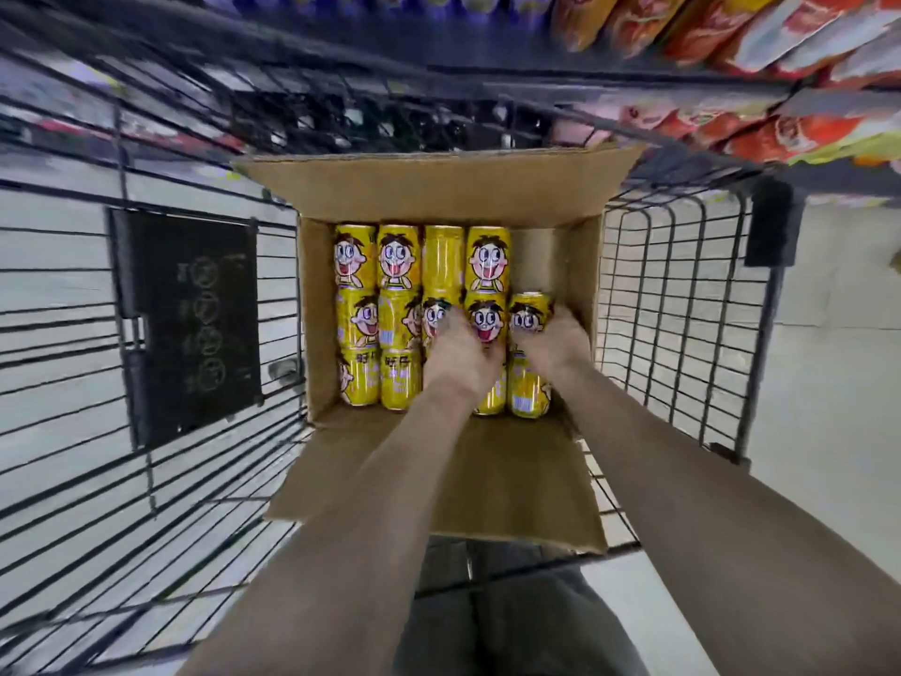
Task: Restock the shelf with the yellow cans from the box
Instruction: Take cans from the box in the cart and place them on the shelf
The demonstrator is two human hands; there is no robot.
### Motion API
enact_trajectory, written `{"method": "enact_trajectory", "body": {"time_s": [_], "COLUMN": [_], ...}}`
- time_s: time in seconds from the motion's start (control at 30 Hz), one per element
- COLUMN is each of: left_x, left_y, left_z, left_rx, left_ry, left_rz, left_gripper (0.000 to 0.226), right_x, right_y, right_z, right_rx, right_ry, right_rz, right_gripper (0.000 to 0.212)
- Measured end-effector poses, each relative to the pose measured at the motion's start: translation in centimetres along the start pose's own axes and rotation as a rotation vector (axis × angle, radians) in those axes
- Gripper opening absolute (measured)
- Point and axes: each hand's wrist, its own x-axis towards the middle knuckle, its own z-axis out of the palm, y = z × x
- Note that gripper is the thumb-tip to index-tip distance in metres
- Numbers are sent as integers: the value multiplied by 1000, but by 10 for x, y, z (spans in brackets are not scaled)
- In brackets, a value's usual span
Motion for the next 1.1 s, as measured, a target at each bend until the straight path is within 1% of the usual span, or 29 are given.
{"method": "enact_trajectory", "body": {"time_s": [0.07, 0.13, 0.23, 0.33, 0.4, 0.5, 0.67, 0.73, 0.87, 0.97, 1.03, 1.1], "left_x": [11, 19, 27, 37, 43, 47, 39, 33, 19, 3, -12, -28], "left_y": [3, 8, 15, 17, 18, 19, 14, 6, -16, -20, -15, -8], "left_z": [11, 19, 31, 39, 39, 35, 28, 23, 9, -13, -34, -55], "left_rx": [-5, -38, -66, -93, -105, -138, -173, -196, -216, -251, -307, -362], "left_ry": [22, 58, 67, 51, 71, 90, 141, 130, 125, 136, 145, 125], "left_rz": [27, 2, -44, -98, -120, -136, -112, -92, -37, 12, 58, 98], "left_gripper": [76, 77, 62, 59, 57, 59, 69, 69, 73, 71, 74, 76], "right_x": [11, 21, 29, 32, 34, 35, 30, 21, -3, -24, -40, -59], "right_y": [1, 2, 1, 2, 5, 10, 10, 10, 7, 1, -6, -14], "right_z": [6, 12, 21, 24, 26, 29, 24, 21, 14, 6, -2, -12], "right_rx": [70, 152, 257, 275, 277, 288, 349, 364, 390, 427, 462, 497], "right_ry": [4, 46, 113, 147, 174, 207, 222, 229, 197, 189, 187, 193], "right_rz": [41, 51, 79, 58, 37, 34, 11, -13, -71, -128, -160, -187], "right_gripper": [50, 56, 68, 79, 80, 80, 71, 69, 73, 63, 61, 53]}}
